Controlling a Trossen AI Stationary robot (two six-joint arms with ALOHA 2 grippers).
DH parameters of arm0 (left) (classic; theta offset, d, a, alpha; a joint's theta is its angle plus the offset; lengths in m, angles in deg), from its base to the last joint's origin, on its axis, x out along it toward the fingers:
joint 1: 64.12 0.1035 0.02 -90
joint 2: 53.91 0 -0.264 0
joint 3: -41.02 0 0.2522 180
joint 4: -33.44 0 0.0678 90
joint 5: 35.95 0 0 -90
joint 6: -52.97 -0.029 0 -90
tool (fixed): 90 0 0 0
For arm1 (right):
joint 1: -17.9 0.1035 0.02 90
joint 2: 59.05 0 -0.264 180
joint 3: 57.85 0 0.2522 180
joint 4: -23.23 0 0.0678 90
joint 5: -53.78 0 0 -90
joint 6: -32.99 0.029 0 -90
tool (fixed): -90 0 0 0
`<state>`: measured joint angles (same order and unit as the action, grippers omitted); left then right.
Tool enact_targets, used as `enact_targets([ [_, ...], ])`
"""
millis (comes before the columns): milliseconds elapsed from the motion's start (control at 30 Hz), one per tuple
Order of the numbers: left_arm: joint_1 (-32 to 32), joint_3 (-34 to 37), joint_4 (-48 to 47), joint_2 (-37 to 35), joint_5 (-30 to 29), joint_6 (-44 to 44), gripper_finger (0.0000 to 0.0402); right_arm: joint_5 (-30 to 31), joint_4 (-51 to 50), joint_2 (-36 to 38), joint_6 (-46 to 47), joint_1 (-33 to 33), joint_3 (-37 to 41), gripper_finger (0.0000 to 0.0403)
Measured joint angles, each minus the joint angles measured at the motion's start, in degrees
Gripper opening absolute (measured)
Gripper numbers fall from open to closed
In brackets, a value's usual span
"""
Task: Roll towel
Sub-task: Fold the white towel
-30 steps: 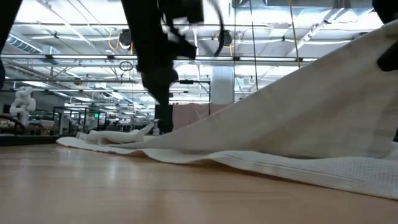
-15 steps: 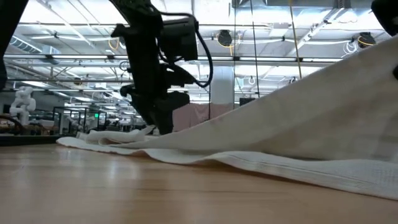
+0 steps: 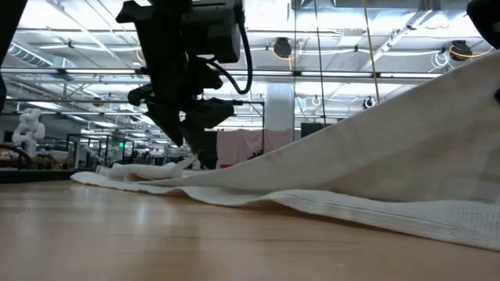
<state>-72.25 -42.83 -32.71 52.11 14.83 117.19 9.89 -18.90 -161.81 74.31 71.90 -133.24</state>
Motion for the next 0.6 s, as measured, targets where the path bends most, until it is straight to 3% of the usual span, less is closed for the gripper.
enact_targets([
  [233,0.08,2.39,8.08,0.04,0.12,1.20,0.0183,0.31,-0.10,0.00,0.00,-0.07,0.00,0.0000],
  [600,-1.06,4.63,7.92,3.19,-1.43,6.43,0.0181,0.27,-0.25,0.00,1.01,-0.38,0.00,0.0000],
])
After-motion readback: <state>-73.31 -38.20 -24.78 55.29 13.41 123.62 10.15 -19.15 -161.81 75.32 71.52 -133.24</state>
